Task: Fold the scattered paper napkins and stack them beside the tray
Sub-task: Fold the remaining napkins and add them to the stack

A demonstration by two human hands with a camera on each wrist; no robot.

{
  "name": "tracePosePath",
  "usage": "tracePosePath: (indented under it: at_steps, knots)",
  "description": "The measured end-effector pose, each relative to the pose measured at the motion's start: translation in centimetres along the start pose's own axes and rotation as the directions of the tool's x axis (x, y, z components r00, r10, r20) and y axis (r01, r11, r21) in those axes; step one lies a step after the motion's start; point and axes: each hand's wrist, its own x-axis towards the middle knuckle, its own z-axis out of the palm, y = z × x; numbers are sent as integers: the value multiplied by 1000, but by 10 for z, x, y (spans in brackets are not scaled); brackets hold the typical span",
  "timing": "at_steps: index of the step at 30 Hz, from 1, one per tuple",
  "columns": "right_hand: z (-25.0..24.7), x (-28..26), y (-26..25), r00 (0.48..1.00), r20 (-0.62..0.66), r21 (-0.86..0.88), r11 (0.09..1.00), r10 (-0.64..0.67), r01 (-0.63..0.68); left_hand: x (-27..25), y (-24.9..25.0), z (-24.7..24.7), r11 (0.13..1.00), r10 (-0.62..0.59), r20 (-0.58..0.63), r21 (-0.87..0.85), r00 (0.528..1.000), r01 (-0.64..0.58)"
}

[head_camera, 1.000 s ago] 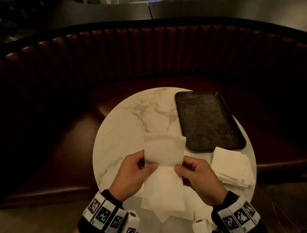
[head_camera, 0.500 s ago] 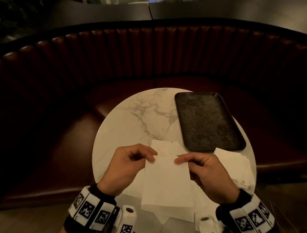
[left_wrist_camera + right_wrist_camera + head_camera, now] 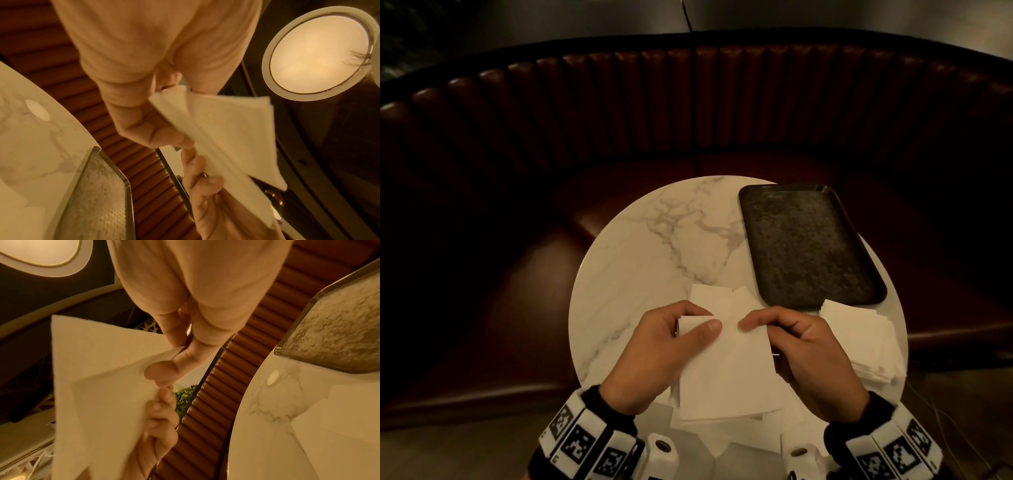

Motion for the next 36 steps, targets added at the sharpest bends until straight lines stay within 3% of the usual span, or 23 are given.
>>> tracePosePath:
  at_steps: [7, 12, 14, 17, 21, 26, 30, 34, 36]
  knots:
    - [-7, 1, 6, 993, 9, -154, 981, -121, 121, 1, -4, -2, 1000, 4, -38, 26, 999, -3]
    - [-12, 4, 2, 991, 99, -54, 994, -90, 96, 0, -8, 0, 996, 47, -39, 73, 998, -44]
    - [-7, 6, 0, 988, 132, -136, 986, -77, 95, -1, -9, 2, 989, 82, -27, 125, 996, -78]
    - [6, 9, -2, 989, 97, -406, 903, -110, 140, -2, -10, 4, 976, 114, -5, 190, 993, -111]
    - [8, 11, 5, 993, 14, -354, 928, -116, 113, -2, -14, 2, 971, 135, -9, 203, 991, -130]
    - [-9, 1, 11, 997, -77, -160, 987, -14, 2, -3, -20, 4, 989, 103, -81, 116, 991, -93]
    - [-17, -3, 17, 991, -129, -106, 994, 19, -32, 5, -36, 9, 991, 71, -111, 117, 991, -58]
    - [-21, 3, 37, 984, -173, -173, 982, 45, -75, 13, -58, 15, 979, 55, -150, 203, 987, -24]
    - [-35, 8, 49, 977, -205, -256, 961, 51, -103, 17, -67, 19, 981, -33, -111, 187, 993, 53]
